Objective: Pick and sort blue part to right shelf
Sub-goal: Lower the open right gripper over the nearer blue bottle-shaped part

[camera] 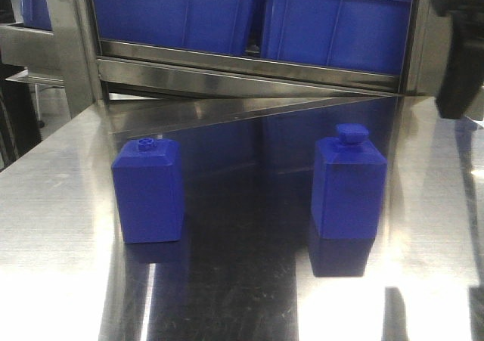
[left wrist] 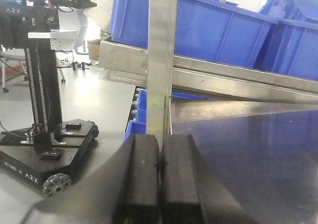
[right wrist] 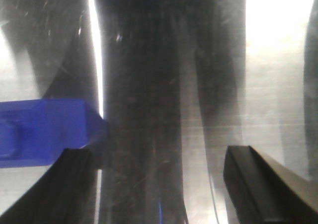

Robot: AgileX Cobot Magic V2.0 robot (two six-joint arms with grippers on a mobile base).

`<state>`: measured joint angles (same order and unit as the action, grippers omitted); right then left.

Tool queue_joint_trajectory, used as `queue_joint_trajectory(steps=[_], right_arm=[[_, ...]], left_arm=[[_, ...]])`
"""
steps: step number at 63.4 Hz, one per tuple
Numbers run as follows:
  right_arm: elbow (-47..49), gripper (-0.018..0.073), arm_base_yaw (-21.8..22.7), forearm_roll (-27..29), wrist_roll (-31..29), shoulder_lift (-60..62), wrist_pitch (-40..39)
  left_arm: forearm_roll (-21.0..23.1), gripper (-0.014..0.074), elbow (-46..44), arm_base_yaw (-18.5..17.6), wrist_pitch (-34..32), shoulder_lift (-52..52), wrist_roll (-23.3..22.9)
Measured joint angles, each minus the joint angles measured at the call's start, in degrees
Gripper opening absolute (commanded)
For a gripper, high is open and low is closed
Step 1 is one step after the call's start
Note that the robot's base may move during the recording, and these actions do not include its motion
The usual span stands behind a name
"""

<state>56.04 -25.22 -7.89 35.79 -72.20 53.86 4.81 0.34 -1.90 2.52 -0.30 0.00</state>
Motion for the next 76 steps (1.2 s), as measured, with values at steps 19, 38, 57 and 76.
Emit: queue_joint_trajectory(steps=[19, 38, 57, 76], right_arm=[[17.0, 0.0613, -7.1, 2.8, 0.9, -14.0, 9.4], [20.4, 0.0613, -8.6, 5.8, -0.1, -20.8, 9.7], [20.0, 0.0613, -9.2, 6.0, -0.4, -25.3, 9.1], [16.8, 0.0608, -9.2, 6.0, -0.4, -26.3, 6.7]], left_arm=[[0.0, 0.0124, 0.0, 0.0, 0.0, 0.0, 0.0], [0.0, 0.0124, 0.0, 0.0, 0.0, 0.0, 0.0], [0.0, 0.0124, 0.0, 0.0, 0.0, 0.0, 0.0], [0.0, 0.0124, 0.0, 0.0, 0.0, 0.0, 0.0]])
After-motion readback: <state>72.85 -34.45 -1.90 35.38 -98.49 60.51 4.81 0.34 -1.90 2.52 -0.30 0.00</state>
